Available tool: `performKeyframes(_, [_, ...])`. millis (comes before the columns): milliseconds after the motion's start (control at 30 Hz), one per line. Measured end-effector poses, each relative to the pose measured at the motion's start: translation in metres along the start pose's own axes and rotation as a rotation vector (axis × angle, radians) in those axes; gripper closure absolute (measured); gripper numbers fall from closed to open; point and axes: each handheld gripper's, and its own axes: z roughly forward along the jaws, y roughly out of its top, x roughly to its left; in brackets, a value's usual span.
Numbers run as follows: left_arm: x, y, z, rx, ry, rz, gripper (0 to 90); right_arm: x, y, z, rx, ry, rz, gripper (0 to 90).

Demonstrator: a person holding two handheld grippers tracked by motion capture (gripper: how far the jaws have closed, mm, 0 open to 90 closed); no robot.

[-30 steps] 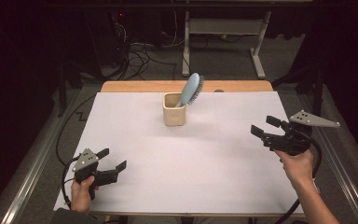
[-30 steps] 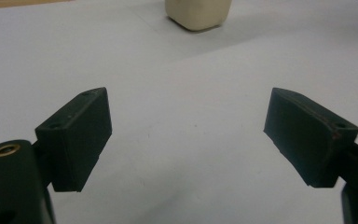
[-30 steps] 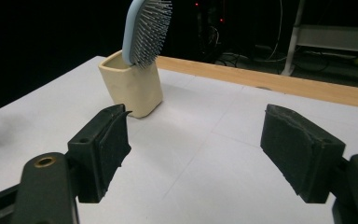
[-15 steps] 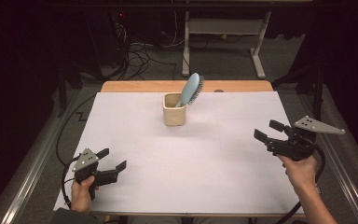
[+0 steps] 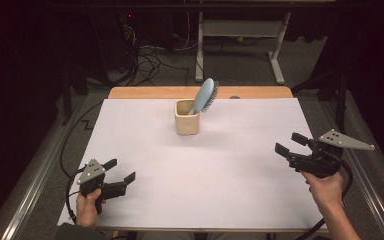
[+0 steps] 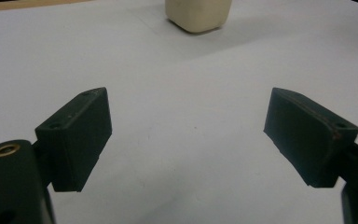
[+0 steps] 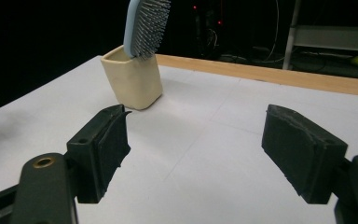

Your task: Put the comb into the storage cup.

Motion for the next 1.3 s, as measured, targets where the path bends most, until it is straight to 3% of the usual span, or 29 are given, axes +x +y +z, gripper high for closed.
performKeyframes(1300, [-0.001, 0.000, 0.000, -0.009, -0.008, 0.006, 15.7, -0.005, -0.034, -0.017, 0.007, -0.028, 0.033, 23.4])
